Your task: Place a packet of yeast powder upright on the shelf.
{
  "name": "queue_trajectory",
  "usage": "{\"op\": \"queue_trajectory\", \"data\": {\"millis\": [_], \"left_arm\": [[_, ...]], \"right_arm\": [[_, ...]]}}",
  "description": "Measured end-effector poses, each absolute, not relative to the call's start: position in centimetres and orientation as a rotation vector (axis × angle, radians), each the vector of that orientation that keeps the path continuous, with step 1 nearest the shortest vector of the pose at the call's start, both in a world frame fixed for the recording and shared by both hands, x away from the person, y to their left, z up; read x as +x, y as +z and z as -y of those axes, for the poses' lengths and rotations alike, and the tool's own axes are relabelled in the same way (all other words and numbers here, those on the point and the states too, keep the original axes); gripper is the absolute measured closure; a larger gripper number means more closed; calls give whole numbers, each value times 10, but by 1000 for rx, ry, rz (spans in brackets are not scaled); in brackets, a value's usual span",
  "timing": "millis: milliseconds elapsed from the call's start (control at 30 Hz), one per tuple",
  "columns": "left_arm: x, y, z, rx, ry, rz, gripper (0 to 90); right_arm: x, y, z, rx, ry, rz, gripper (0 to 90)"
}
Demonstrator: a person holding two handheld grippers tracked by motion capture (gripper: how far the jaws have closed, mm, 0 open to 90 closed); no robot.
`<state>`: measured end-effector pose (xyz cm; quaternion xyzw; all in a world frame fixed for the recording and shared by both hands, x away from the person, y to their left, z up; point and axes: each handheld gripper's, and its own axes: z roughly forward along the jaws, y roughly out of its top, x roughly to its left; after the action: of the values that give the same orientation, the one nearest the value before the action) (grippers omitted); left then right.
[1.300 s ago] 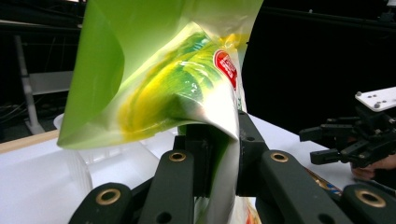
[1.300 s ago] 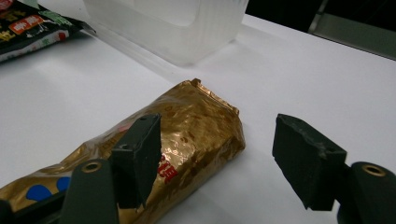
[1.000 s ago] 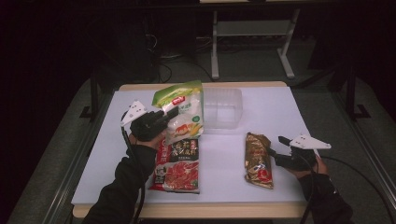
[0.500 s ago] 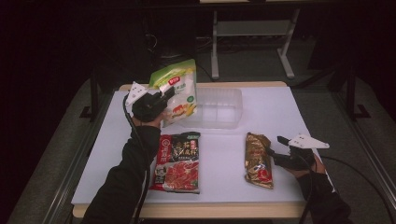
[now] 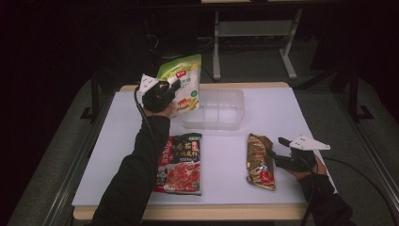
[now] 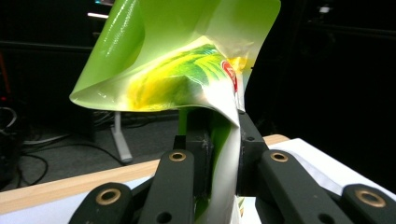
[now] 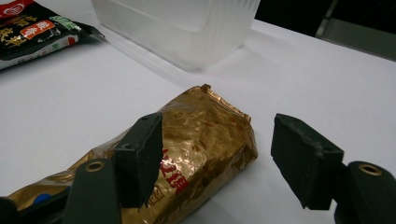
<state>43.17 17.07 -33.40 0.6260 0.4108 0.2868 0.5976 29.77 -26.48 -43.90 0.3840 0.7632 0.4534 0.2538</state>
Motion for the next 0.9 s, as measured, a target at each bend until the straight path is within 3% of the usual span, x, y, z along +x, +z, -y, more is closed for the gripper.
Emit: {"op": "queue_trajectory", "data": {"millis": [700,900], "left_arm": [[462,-333,-131,1315,731,-1015,797],[468,-348,-123,1309,776,-1064,798]], "right_arm": [[298,-443,259,1028,1221,-2101,334],[298,-443,255,1007,1212,-2114,333]]}}
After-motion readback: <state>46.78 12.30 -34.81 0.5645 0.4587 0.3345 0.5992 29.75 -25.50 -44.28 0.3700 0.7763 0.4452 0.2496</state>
